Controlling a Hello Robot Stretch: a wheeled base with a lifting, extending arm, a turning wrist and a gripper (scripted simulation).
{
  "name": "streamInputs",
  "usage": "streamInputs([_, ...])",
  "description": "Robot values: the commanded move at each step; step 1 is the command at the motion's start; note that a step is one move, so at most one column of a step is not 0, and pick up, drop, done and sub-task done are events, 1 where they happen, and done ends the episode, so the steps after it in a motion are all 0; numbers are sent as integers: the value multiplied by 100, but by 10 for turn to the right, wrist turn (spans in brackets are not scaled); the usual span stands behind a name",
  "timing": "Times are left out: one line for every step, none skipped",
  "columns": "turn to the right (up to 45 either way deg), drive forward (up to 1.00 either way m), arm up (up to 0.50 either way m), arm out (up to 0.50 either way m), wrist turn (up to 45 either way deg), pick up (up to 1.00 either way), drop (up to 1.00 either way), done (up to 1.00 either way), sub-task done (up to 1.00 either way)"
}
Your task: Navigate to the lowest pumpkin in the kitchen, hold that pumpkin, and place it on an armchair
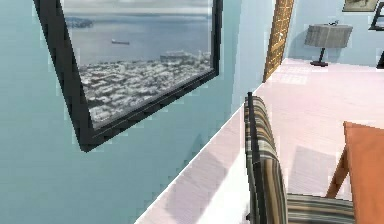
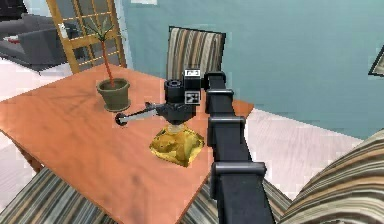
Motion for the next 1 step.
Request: streamInputs([0, 0, 0, 0, 450, 0, 0, 0, 0])
